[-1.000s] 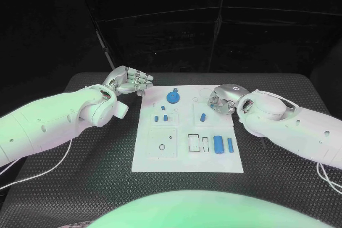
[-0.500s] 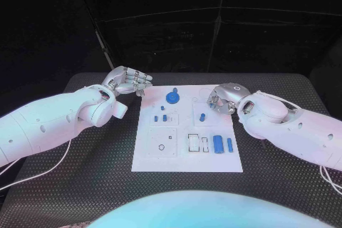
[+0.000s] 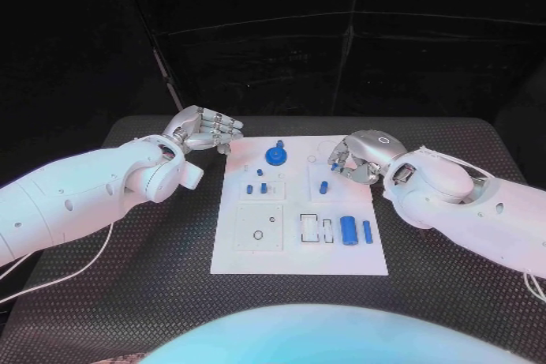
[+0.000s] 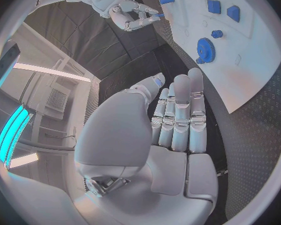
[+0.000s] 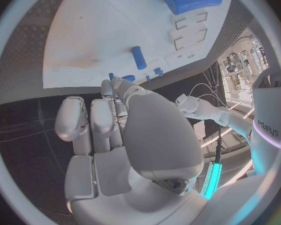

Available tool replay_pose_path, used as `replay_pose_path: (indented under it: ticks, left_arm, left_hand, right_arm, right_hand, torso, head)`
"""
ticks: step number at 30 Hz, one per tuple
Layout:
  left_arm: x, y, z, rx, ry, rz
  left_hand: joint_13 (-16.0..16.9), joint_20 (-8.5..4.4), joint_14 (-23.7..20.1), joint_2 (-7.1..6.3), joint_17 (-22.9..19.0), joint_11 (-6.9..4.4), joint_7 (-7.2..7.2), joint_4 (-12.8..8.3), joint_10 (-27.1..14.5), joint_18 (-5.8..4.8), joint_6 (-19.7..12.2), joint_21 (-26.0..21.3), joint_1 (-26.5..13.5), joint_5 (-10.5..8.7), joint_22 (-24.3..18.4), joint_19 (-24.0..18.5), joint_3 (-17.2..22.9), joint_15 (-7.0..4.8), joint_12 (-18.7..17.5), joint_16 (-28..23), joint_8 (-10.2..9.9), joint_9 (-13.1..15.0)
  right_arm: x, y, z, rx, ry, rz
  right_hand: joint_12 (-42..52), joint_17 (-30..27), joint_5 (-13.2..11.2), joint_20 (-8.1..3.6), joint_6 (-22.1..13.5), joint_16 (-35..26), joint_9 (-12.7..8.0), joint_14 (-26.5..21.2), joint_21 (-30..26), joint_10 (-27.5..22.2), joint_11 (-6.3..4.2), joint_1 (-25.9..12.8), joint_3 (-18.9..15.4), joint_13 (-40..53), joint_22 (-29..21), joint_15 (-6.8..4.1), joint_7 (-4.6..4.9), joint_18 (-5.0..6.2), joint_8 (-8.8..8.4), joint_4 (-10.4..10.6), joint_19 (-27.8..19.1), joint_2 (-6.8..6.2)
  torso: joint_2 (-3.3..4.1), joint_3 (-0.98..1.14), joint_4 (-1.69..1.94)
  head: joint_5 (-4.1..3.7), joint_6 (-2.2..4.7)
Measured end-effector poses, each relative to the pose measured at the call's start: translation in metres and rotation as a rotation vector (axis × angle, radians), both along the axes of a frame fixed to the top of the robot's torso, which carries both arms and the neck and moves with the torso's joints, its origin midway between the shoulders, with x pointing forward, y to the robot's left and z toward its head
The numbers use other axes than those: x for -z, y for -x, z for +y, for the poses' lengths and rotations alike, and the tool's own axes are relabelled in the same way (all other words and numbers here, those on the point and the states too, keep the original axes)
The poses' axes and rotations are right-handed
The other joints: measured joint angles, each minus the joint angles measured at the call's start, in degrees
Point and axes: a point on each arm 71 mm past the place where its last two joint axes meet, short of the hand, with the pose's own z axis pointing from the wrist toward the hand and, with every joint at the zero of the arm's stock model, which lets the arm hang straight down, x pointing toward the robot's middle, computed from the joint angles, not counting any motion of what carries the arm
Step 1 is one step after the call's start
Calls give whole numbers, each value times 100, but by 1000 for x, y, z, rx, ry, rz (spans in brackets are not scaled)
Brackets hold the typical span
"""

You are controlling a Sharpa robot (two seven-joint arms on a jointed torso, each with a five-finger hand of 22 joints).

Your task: Assemble the parts on the task board

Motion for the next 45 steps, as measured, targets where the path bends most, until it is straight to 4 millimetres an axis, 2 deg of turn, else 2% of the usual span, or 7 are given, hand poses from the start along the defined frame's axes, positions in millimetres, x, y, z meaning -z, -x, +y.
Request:
replay_pose_path:
  ticks: [6,14,20,34,45]
  left_arm:
    - [0,0,-1,4,2,1]
    - [0,0,-6,13,7,1]
    - [0,0,-12,24,13,2]
    - [0,0,-20,40,21,2]
    - [0,0,-23,45,24,3]
  left_hand:
    - [-4,0,0,0,-7,20,0,0,-20,0,0,-21,0,0,-7,0,0,0,0,-15,0,0]
    - [-5,0,-20,0,-7,20,0,0,-20,0,0,-21,0,0,-7,0,0,20,0,-15,0,-4]
    - [-4,0,-19,0,-7,21,0,0,-20,-1,0,-21,0,0,-6,0,0,20,0,-15,0,-4]
    - [-4,0,-19,0,-17,20,0,0,-20,0,0,-21,0,0,-16,0,0,20,0,-38,0,-4]
    - [-3,0,-19,0,-17,20,0,0,-20,-1,0,-21,0,0,-16,0,0,20,0,-37,0,-3]
  right_arm:
    - [-11,16,24,-67,-65,10]
    - [-21,31,68,-167,-153,42]
    - [-9,42,92,-225,-173,98]
    - [26,49,111,-263,-136,201]
    - [35,51,117,-273,-115,224]
  right_hand:
    - [-23,6,0,0,-1,28,-5,0,22,20,20,0,32,-1,12,0,-1,0,-6,-10,0,0]
    - [-23,5,0,0,13,27,-5,0,22,20,21,0,58,-6,12,0,13,1,-11,-23,0,0]
    - [-48,-5,-1,0,13,27,-4,0,22,20,21,-16,76,-12,11,0,13,1,-27,-41,0,16]
    - [-68,-4,17,0,11,27,-12,0,22,20,21,-30,91,-11,11,0,12,1,-44,-58,-1,30]
    - [-68,-4,17,0,9,27,-9,0,22,19,21,-30,90,-15,10,0,10,1,-67,-58,-1,29]
  torso:
    - [1,-3,3]
    - [1,-8,17]
    - [4,-12,16]
    - [8,-5,8]
    - [7,-2,5]
  head:
    - [34,0]
    - [143,0]
    - [224,0]
    - [366,0]
    - [426,0]
